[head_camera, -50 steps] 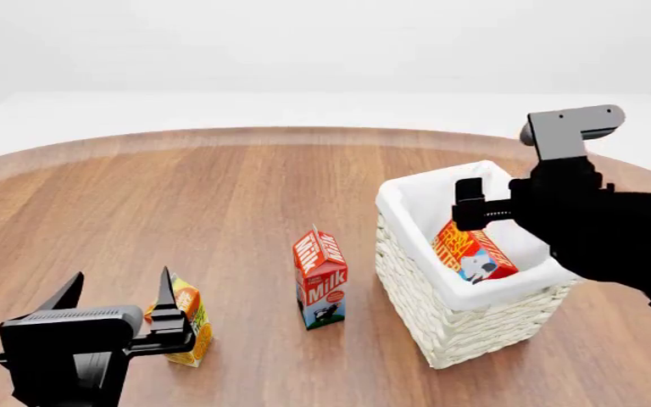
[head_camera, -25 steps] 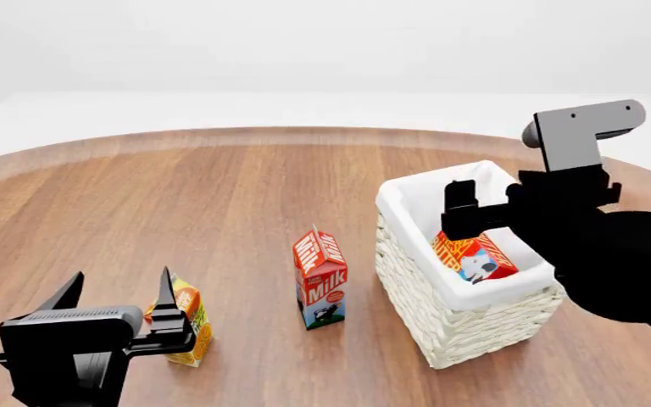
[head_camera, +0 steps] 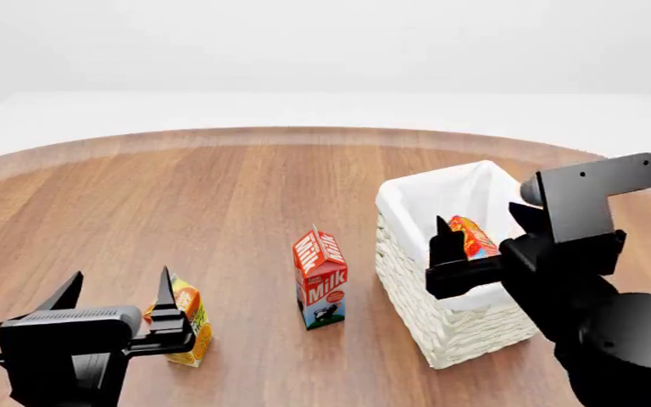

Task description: Pick up the cream cheese box and the butter, and put them in the basket.

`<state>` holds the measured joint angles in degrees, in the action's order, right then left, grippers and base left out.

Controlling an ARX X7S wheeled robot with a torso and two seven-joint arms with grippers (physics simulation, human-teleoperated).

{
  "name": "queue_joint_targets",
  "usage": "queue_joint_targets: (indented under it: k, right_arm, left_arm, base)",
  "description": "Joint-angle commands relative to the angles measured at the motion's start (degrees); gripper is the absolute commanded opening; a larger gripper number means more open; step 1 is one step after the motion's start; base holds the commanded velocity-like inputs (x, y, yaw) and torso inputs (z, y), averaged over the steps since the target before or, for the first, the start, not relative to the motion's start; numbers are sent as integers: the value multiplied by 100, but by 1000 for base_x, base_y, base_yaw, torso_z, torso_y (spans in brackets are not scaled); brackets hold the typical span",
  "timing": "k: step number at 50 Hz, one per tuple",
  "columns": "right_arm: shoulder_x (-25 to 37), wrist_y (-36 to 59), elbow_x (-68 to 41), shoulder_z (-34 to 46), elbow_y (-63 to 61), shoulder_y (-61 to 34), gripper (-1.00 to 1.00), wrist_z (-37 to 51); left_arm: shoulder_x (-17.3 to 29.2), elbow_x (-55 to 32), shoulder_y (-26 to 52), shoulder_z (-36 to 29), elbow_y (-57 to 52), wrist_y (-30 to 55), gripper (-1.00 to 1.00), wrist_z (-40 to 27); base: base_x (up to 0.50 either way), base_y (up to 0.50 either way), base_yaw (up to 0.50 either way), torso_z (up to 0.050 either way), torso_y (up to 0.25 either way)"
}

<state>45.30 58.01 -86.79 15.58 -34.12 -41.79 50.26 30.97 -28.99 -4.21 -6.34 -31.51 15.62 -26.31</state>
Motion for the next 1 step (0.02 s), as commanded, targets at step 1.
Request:
queue_joint_targets:
  k: [1]
  right_arm:
    - [161,-325,-329,-282,-915,709,100,501]
  left_arm:
    - [7,1,-26,-2,-12,-26,100,-4]
  base:
    - [0,0,0,0,0]
